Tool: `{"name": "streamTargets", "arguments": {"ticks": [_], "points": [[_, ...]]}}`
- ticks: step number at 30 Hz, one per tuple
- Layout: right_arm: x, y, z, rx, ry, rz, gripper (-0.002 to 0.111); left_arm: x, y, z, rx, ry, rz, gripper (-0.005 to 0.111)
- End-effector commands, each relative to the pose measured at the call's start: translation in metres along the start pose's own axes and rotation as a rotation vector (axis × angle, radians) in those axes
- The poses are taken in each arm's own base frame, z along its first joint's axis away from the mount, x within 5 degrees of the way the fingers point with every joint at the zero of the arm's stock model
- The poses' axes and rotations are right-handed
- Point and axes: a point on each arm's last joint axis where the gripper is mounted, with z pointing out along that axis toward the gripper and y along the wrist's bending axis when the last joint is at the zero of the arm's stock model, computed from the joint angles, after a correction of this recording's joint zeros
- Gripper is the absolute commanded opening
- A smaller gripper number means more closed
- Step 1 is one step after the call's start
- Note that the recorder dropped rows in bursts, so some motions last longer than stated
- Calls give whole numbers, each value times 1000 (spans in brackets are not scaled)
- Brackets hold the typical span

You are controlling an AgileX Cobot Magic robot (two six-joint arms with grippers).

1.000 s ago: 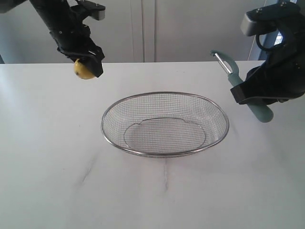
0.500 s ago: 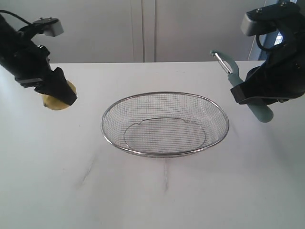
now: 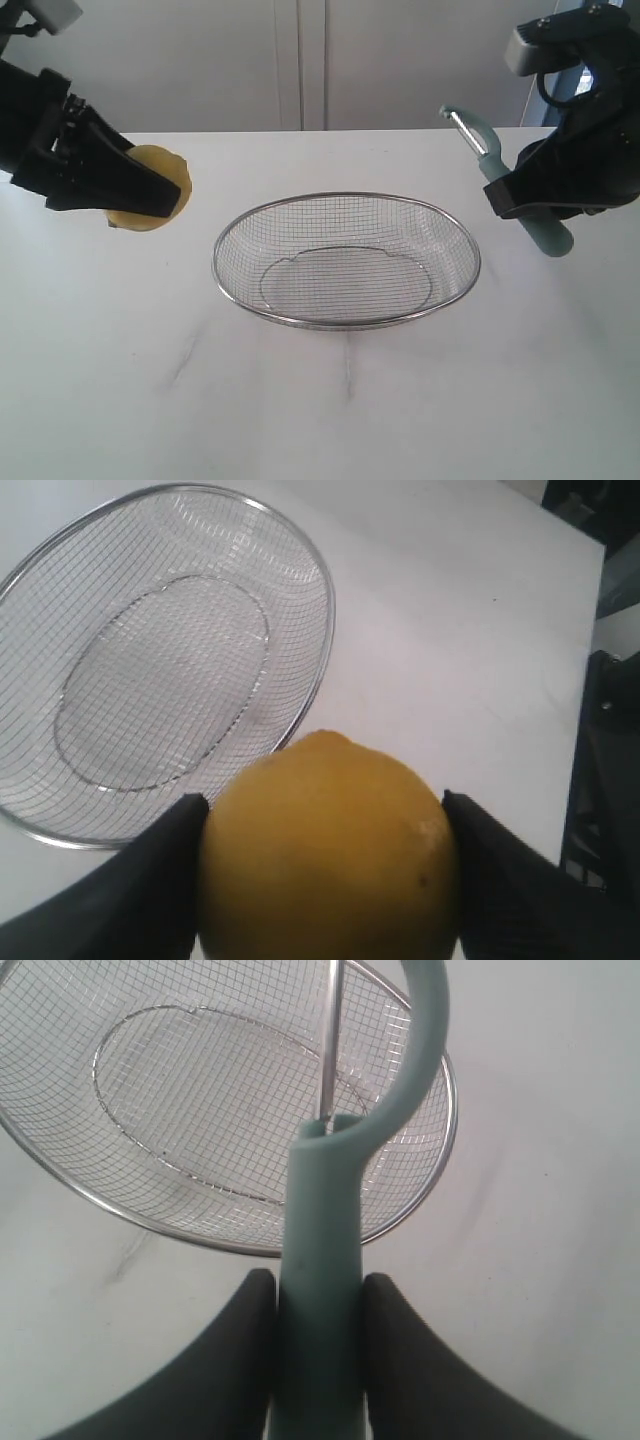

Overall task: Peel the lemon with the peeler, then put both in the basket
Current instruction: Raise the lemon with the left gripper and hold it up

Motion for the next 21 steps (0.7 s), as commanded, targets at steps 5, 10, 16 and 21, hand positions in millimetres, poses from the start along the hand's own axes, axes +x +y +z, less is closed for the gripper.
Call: {"name": "streamTargets", "arguments": {"ticks": [5,10,16,21], "points": [[-3,-2,-2,18,-47,5,0,-6,-12,-3,84,-77,48,0],[-9,-3,-2,26,-109,25,0,-8,-12,-3,74,-96,41,0],[-6,1,-2,-22,-70,107,0,-11,-14,-3,98,-135,79,0],[4,6,3,-83,25,131,0,-10,-16,-3,111,-127,163,0]]}}
